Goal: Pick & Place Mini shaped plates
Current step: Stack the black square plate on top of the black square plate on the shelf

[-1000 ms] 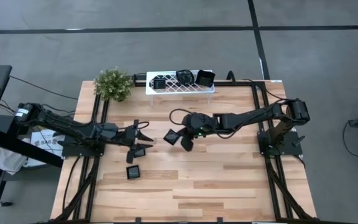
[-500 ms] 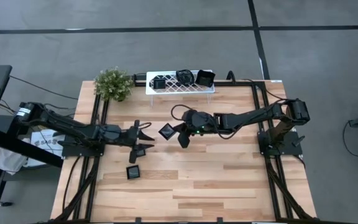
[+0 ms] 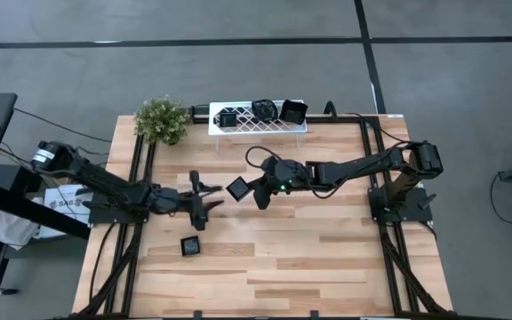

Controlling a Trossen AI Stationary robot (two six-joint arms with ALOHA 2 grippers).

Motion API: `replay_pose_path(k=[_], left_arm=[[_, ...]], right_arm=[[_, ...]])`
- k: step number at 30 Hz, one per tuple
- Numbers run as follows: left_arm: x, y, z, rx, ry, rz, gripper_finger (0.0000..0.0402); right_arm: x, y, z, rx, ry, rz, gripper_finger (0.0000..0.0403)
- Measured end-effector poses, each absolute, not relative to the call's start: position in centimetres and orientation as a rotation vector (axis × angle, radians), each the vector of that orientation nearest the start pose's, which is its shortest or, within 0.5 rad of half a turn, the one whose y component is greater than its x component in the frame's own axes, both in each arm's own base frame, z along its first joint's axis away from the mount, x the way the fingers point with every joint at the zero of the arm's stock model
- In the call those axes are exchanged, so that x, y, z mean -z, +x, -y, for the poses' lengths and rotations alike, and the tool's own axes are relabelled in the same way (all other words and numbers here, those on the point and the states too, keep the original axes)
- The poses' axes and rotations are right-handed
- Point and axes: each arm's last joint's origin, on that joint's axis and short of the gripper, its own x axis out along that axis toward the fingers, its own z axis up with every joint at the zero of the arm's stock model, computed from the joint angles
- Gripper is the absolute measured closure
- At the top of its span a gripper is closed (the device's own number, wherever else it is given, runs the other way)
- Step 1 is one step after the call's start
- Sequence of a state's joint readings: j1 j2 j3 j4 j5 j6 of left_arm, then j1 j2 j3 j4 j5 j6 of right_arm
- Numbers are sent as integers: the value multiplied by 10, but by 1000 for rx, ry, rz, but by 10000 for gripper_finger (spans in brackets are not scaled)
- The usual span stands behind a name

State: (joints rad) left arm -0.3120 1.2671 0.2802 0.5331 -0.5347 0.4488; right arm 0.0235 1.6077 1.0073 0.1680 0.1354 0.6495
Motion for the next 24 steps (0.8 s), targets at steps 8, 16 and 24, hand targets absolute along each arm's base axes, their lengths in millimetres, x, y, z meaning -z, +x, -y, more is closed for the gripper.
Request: replay_pose_path(k=[8,16,24], left_arm=[[-146,198,67,-94,1006,-462,249],[-157,204,69,-82,1125,-388,256],[-144,235,78,-19,1245,-472,256]], right_arm=[[-236,353,11,235,803,-404,403],[-234,351,24,220,879,-436,403],[-234,351,26,227,874,-437,403]])
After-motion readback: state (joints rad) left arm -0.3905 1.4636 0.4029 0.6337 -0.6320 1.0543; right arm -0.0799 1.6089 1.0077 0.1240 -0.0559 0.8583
